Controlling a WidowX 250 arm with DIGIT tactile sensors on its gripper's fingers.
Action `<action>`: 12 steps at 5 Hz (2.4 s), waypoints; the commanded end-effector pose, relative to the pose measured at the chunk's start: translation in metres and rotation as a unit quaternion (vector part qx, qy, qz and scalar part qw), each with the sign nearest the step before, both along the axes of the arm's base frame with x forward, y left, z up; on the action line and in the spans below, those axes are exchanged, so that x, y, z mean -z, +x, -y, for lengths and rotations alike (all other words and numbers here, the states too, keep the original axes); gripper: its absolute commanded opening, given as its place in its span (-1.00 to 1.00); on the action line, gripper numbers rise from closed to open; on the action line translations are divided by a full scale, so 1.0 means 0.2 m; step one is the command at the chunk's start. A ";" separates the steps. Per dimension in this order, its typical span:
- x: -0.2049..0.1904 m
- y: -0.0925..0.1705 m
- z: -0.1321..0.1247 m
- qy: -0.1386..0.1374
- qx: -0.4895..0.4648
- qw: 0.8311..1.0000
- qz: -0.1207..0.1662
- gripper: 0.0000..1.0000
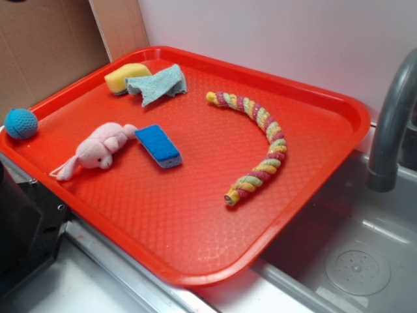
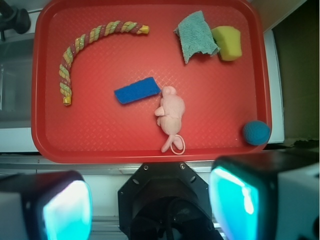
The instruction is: Grab the multicolored rope.
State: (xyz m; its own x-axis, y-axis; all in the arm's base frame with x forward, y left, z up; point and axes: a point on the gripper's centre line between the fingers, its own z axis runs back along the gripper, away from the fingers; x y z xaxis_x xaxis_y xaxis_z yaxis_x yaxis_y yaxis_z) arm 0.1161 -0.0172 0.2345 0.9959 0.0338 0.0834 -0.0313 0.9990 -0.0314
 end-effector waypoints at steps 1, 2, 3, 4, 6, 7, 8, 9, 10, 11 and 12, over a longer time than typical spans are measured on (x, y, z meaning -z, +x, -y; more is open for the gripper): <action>0.00 0.00 0.00 0.000 0.000 1.000 0.000 1.00; 0.24 0.25 0.15 0.019 -0.125 0.992 0.027 1.00; 0.33 0.54 0.28 -0.069 -0.217 0.972 0.059 1.00; 0.33 0.54 0.28 -0.069 -0.217 0.972 0.059 1.00; 0.33 0.54 0.28 -0.069 -0.217 0.972 0.059 1.00; 0.46 0.72 0.39 -0.084 -0.241 0.965 0.063 1.00; 0.61 0.84 0.48 -0.035 -0.285 0.957 0.048 1.00; 0.72 0.88 0.50 -0.042 -0.305 0.951 0.035 1.00; 0.84 0.91 0.51 -0.040 -0.310 0.950 0.023 1.00; 0.94 0.91 0.51 -0.041 -0.300 0.953 0.015 1.00; 1.06 0.75 0.58 -0.034 -0.283 0.959 0.002 1.00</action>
